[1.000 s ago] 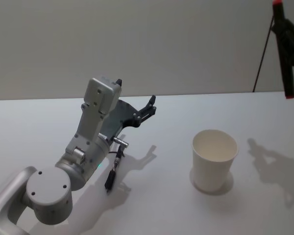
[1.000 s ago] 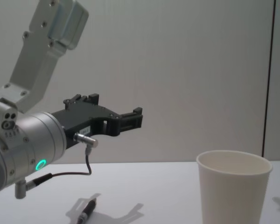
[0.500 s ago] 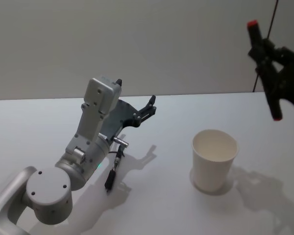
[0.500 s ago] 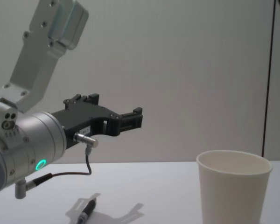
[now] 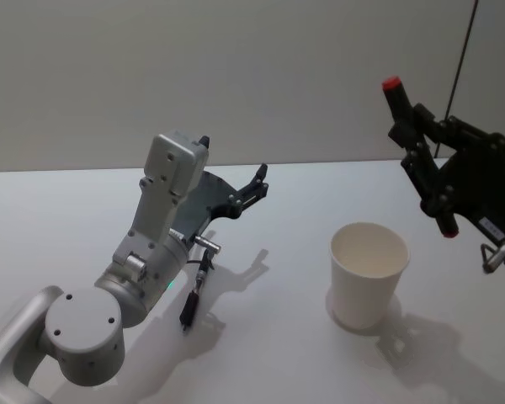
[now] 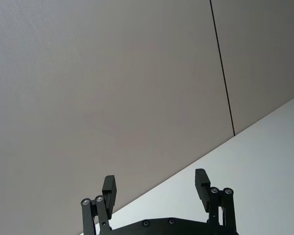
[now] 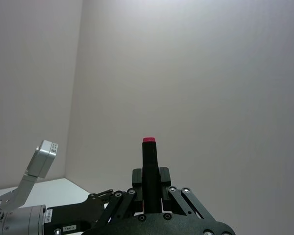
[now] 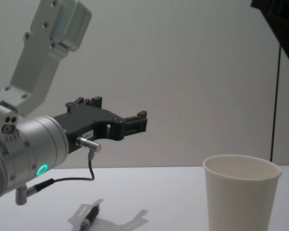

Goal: Place the pen into the pen holder.

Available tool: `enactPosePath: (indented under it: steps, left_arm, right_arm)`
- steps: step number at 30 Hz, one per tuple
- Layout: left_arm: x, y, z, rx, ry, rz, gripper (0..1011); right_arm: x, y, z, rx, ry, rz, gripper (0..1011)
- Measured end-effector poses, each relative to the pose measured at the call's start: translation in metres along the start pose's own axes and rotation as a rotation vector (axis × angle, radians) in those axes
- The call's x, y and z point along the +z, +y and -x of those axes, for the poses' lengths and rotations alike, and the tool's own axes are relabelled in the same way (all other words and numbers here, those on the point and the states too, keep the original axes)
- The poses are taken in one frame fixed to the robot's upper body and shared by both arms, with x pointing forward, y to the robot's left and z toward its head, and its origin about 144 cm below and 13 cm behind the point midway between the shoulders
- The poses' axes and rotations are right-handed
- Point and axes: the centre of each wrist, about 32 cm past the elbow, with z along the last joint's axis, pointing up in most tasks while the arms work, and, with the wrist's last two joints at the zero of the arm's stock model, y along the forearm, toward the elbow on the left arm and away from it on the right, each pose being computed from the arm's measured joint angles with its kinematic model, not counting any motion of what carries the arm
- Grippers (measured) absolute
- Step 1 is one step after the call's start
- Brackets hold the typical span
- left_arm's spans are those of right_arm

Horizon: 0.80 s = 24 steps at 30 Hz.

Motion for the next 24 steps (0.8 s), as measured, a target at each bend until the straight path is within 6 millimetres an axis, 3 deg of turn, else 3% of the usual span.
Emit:
enactPosePath:
  steps: [9,24]
  left_arm:
    - [0.000,0.000,0.000,0.000,0.000,0.000,1001]
    - [0.000,0.000,0.000,0.000,0.000,0.000,1001]
  right_arm:
    - [-0.008,0.005,0.005,-0.002,-0.018,0.007,195]
    - [-0.040,0.027,0.000,-0.054,-0.023,0.048,195]
